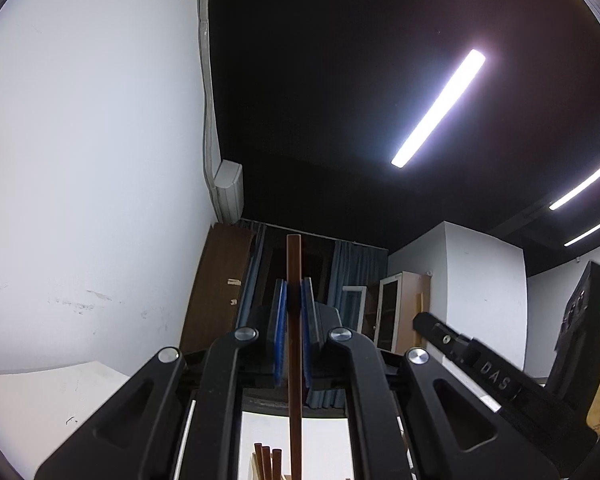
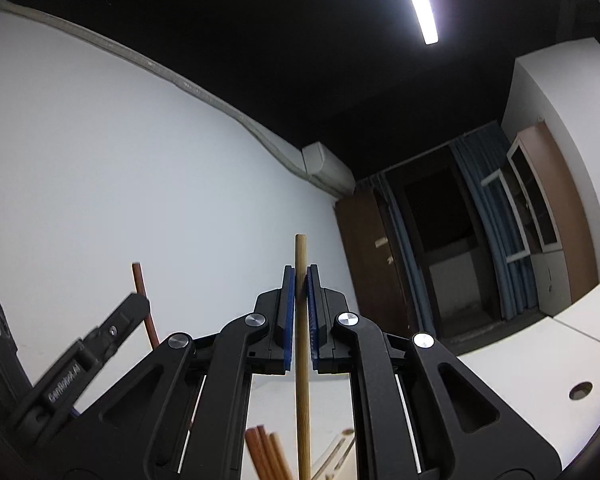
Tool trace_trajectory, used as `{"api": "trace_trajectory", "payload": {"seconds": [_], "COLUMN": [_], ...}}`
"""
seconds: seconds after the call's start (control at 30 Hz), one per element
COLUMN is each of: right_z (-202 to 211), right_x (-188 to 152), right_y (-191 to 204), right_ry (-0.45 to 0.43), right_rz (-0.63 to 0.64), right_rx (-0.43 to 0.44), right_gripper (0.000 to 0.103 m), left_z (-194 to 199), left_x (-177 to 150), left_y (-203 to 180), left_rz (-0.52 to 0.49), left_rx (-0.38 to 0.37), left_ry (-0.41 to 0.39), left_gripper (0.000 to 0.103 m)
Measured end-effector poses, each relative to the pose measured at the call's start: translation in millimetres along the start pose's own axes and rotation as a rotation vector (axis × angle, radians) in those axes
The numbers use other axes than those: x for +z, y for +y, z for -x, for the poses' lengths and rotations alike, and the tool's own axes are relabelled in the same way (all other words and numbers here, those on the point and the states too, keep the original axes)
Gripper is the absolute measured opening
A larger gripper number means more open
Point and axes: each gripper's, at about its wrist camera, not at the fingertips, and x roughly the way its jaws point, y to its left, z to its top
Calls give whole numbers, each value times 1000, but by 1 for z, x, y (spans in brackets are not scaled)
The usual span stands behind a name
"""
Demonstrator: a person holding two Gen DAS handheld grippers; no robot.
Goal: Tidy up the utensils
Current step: 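Lower the light wooden chopstick into the cream holder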
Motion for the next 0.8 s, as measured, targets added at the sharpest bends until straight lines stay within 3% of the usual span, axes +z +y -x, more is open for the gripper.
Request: {"api": "trace_trajectory", "payload": {"seconds": [0.27,0.8], "right_z": [-10,-10], "right_x": [-15,-46], "right_y": [-4,1], "right_ry": [-21,89], "right_rz": [24,45], "right_rx": [-9,-18], "right_gripper": [6,6], "left_z": [-5,-4], "left_x": [-22,-44], "left_y": [-5,-10], "left_rz": [-12,-68], "left_rx": [-7,-30], "left_ry": [17,93], "left_gripper": [7,7]}}
